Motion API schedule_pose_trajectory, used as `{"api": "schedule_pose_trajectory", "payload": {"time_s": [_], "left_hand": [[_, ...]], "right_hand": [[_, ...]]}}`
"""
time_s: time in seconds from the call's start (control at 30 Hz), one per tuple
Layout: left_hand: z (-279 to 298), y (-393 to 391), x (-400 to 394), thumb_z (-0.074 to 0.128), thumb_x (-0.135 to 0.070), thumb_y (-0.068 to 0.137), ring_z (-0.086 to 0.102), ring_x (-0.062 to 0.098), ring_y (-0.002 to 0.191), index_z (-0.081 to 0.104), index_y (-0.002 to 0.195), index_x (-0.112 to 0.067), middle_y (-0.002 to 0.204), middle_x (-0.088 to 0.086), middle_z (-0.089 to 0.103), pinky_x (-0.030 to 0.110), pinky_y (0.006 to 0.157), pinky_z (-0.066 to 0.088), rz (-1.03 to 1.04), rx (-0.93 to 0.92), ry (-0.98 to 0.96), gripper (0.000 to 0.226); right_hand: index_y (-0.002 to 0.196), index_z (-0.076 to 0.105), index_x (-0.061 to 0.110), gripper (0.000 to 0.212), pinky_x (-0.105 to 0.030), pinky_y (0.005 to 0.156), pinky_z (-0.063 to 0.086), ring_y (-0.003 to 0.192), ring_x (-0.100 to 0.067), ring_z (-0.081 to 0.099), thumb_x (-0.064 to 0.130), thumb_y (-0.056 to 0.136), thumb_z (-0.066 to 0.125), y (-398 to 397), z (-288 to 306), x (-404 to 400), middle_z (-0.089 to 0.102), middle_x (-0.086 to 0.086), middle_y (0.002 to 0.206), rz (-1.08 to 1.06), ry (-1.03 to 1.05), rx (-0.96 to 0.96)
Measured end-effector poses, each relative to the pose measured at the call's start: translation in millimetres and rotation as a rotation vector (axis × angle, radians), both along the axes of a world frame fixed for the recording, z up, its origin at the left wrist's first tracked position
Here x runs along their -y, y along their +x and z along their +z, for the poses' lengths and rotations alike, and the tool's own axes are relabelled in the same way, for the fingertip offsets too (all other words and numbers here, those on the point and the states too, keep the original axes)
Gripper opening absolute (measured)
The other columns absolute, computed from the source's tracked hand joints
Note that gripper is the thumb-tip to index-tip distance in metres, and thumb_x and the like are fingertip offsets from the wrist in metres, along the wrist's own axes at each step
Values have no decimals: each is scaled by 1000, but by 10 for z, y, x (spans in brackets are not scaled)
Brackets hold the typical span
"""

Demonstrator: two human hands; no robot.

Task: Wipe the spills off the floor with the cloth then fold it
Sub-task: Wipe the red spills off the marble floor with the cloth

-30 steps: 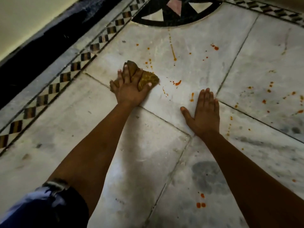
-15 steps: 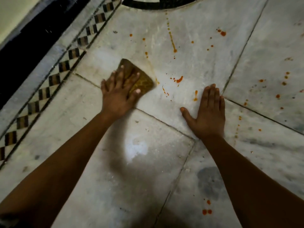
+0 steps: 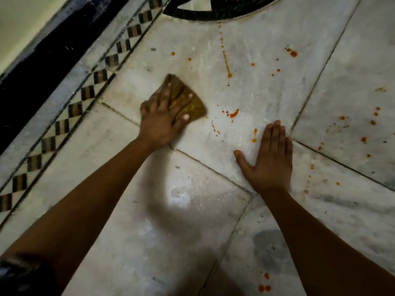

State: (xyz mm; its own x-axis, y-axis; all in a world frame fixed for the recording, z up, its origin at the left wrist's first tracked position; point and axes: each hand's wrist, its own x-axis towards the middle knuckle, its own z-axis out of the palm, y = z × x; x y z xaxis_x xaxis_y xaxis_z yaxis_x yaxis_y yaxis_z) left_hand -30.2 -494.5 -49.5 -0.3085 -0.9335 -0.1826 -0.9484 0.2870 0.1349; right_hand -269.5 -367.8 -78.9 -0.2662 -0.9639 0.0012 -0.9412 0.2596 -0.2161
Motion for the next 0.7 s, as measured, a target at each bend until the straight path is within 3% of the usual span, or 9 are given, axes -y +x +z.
{"api": "schedule_pose_trajectory", "payload": {"time_s": [0.13, 0.27, 0.4, 0.57, 0.63, 0.7], "left_hand": [[21, 381, 259, 22, -58, 93, 9, 39, 141, 20, 147, -34, 157, 13, 6, 57, 111, 8, 321, 27, -9, 60], [52, 83, 965, 24, -57, 95, 0, 39, 143, 13, 149, -28, 158, 10, -3, 60, 112, -1, 592, -42, 44, 63], [78, -412, 1220, 26, -54, 96, -2, 42, 142, 14, 149, -33, 158, 12, -5, 61, 110, -5, 447, -113, 43, 58], [-5, -228, 607, 17, -62, 88, 8, 43, 140, 14, 145, -45, 158, 10, 5, 60, 107, 12, 11, -45, -26, 60], [1, 76, 416, 12, -63, 86, 14, 39, 140, 15, 144, -47, 158, 10, 10, 56, 107, 14, 16, -15, -38, 61], [11, 264, 489, 15, -61, 88, 16, 38, 139, 18, 146, -41, 157, 12, 13, 54, 109, 13, 179, 4, -37, 62]], "right_hand": [[147, 16, -1, 97, -37, 116, 3, 144, -29, 12, 68, 81, 29, 2, 7, -2, 14, -20, 155, -3, 1, 9], [147, 19, -1, 96, -36, 115, 3, 144, -29, 14, 67, 81, 32, 12, 5, -9, 16, -20, 154, -16, -2, 14], [146, 22, -1, 95, -36, 115, 4, 143, -29, 16, 67, 81, 34, 9, 8, 5, 18, -19, 154, -17, -8, 5], [146, 22, -2, 94, -37, 116, 5, 143, -29, 17, 67, 82, 33, -3, 32, 6, 18, -20, 154, -16, 0, 7], [146, 22, -2, 94, -36, 116, 4, 143, -29, 17, 67, 82, 33, -2, 41, 11, 18, -20, 154, -20, 1, 13], [146, 21, -2, 95, -36, 116, 3, 143, -28, 16, 67, 82, 32, 6, 36, 6, 17, -19, 154, -20, 15, 11]]}}
